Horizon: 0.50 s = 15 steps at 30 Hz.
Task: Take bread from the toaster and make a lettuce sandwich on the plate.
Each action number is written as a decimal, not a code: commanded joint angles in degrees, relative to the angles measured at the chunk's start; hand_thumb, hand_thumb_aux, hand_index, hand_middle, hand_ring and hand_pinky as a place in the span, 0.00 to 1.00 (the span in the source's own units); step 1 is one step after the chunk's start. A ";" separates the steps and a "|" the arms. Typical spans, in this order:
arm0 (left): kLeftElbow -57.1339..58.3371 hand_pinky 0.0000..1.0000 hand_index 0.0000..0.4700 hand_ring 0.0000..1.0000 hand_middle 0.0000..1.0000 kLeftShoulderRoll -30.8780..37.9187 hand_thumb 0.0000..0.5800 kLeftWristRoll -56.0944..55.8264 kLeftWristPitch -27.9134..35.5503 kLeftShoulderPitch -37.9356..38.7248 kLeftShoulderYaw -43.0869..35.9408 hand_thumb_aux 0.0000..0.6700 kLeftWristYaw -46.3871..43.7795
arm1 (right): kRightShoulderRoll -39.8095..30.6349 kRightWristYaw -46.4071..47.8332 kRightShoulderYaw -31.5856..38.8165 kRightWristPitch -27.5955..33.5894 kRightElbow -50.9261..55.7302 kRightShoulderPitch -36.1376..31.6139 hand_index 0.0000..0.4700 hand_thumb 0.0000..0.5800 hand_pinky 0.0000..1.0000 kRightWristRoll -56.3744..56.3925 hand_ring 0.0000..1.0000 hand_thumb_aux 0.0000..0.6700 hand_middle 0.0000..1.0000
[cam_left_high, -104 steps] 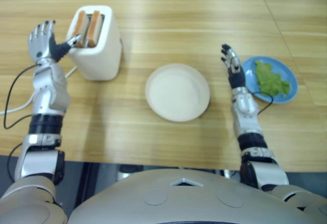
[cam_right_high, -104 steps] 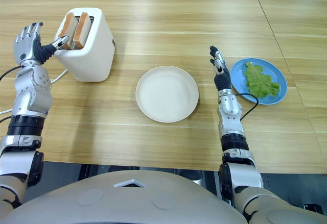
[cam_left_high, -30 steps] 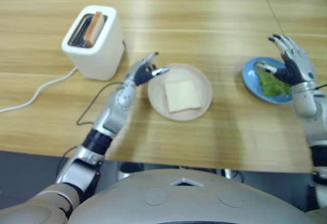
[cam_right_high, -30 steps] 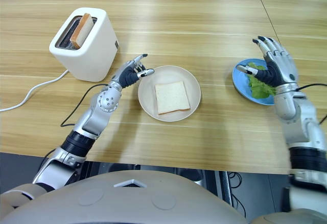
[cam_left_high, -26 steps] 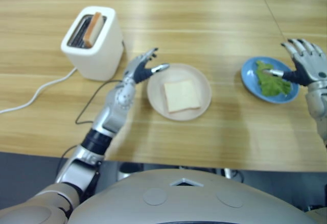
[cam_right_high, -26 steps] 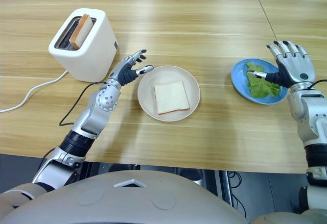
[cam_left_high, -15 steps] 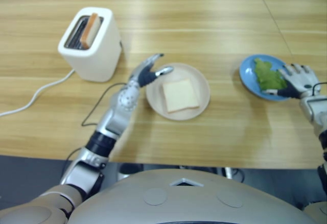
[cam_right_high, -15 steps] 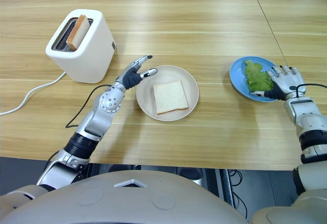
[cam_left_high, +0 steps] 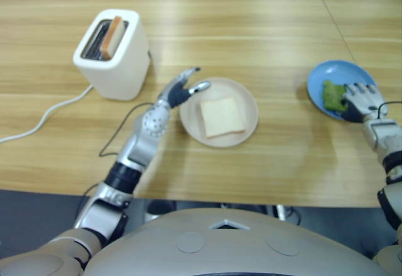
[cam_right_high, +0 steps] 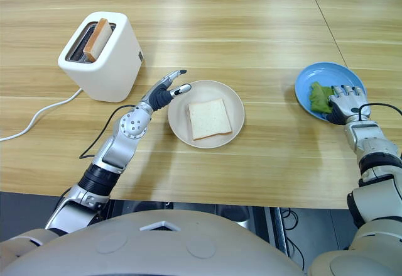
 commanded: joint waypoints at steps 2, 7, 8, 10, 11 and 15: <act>0.51 0.00 0.00 0.00 0.00 0.15 0.00 0.23 0.03 0.58 -0.02 0.00 -0.10 | -2.00 -0.33 -0.06 -0.03 -6.13 2.89 0.98 1.00 0.06 2.01 0.06 1.00 0.06; 0.52 0.00 0.00 0.00 0.00 0.12 0.00 0.36 -0.11 0.66 0.31 0.00 0.49 | -5.70 0.81 -3.60 1.21 -18.09 8.53 0.98 1.00 0.30 5.02 0.30 1.00 0.30; 0.44 0.00 0.00 0.00 0.00 0.14 0.00 0.30 -0.17 0.69 0.48 0.00 0.60 | -6.46 1.19 -4.86 1.76 -21.77 10.23 0.98 1.00 0.55 5.85 0.55 1.00 0.55; 0.25 0.00 0.00 0.00 0.00 0.16 0.00 0.13 -0.32 0.72 0.87 0.00 0.84 | -7.45 1.75 -7.26 2.75 -28.13 13.24 0.98 1.00 0.61 7.09 0.61 1.00 0.61; 0.22 0.00 0.00 0.00 0.00 0.19 0.00 0.07 -0.42 0.68 1.24 0.00 1.15 | -7.77 2.13 -8.77 3.37 -31.98 15.08 0.98 1.00 1.00 7.71 1.00 1.00 1.00; 0.53 0.00 0.00 0.00 0.00 0.62 0.00 -0.28 -0.71 0.16 2.82 0.00 2.04 | -6.92 4.20 -14.13 5.93 -48.63 21.19 0.98 1.00 1.00 8.60 1.00 1.00 1.00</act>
